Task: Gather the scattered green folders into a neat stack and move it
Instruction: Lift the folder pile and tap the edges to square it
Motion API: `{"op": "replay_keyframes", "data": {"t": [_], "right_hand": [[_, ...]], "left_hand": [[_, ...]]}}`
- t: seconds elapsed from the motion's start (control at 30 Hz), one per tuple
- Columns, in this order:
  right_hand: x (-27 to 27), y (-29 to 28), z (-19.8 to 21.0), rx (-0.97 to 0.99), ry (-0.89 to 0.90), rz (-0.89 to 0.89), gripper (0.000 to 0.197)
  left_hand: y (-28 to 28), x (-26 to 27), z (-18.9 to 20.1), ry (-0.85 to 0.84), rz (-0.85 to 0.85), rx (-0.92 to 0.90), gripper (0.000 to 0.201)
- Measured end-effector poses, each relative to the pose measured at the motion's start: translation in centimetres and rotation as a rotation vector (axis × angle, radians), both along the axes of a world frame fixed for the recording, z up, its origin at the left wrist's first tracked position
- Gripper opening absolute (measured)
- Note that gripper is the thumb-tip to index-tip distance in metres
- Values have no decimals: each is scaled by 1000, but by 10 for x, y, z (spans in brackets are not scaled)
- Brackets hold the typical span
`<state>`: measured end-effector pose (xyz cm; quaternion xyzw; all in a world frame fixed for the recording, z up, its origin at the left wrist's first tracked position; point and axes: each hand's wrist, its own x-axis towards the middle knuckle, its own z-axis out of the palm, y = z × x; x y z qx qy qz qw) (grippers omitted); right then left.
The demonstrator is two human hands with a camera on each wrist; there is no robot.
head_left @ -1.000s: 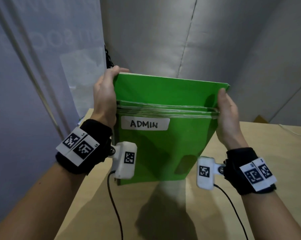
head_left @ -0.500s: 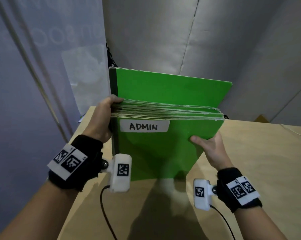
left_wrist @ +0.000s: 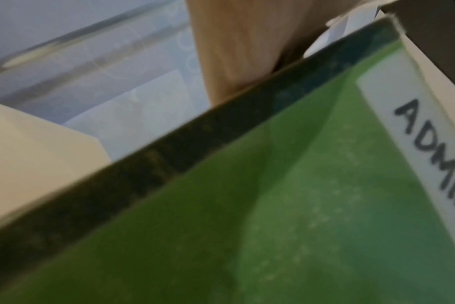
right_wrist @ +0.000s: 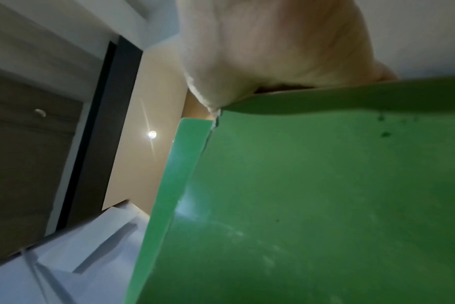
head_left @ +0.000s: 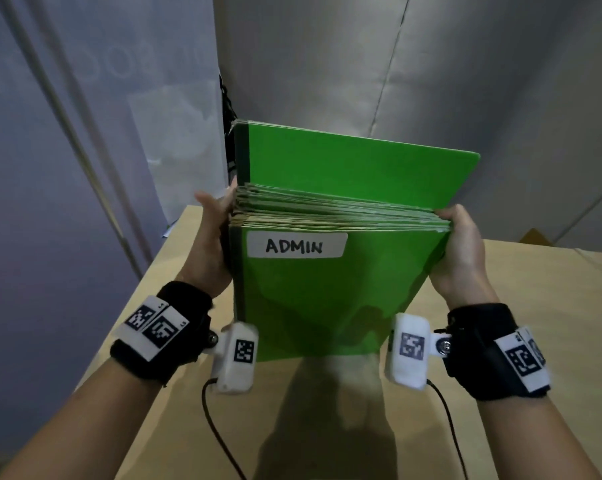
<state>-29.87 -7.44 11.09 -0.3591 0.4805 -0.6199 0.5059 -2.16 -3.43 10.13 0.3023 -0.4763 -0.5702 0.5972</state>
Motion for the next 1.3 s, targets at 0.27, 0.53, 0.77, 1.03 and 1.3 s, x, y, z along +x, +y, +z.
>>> {"op": "replay_keyframes", "data": {"t": [0.27, 0.53, 0.77, 1.03, 1.3], "right_hand": [[-16, 7, -49, -96, 196, 252, 78], [-1, 14, -72, -96, 260, 116, 73], [-8, 17, -60, -156, 248, 53, 62], [-10, 18, -78, -118, 313, 148, 111], [-10, 23, -103, -54, 244, 205, 116]], "left_hand": [[-8, 4, -45, -313, 78, 50, 134], [-14, -18, -43, -270, 268, 30, 57], [-29, -15, -29, -286, 226, -5, 77], [-27, -13, -61, -304, 132, 95, 56], [-19, -12, -84, -291, 108, 170, 88]]}}
